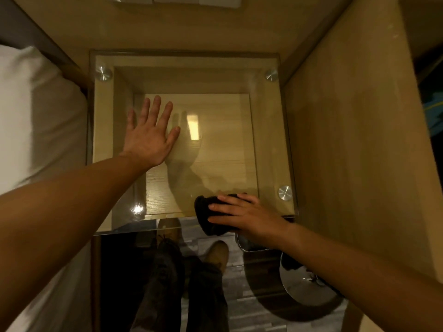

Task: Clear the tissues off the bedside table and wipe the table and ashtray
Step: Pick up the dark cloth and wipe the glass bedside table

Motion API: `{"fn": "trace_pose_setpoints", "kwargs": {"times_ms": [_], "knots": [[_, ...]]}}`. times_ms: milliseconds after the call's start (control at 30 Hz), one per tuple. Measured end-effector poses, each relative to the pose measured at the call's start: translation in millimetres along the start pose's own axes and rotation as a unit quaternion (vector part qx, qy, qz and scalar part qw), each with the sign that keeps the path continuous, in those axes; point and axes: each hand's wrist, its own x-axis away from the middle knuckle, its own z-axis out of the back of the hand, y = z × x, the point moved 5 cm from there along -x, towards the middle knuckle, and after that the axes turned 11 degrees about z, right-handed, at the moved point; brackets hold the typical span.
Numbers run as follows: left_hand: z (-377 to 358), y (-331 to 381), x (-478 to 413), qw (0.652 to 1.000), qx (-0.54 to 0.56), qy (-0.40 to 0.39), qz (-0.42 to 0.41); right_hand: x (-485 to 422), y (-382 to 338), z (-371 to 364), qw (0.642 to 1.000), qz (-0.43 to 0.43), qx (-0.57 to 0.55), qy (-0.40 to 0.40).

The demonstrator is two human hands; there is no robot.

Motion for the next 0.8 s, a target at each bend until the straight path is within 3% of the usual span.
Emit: {"fn": "trace_pose_setpoints", "kwargs": {"times_ms": [133,200,333,467,567,667,800], "knots": [[4,14,13,1.000,0.022,0.015,0.005,14,-15,4,0.996,-0.009,-0.089,0.001],[3,32,27,0.999,0.041,0.027,-0.012,16,-18,19,0.982,-0.041,-0.184,-0.008],[-8,78,45,0.997,0.052,0.009,-0.053,30,1,68,0.892,-0.158,-0.423,0.004],[-10,108,31,0.997,0.044,0.005,-0.056,41,52,127,0.833,-0.234,-0.482,0.141],[-18,112,24,0.999,0.022,0.003,-0.045,41,99,170,0.798,-0.266,-0.471,0.265],[-23,110,24,0.999,0.009,0.000,-0.044,25,143,212,0.812,-0.257,-0.385,0.355],[-24,109,24,0.999,0.008,-0.002,-0.045,-12,191,254,0.847,-0.241,-0.281,0.381]]}}
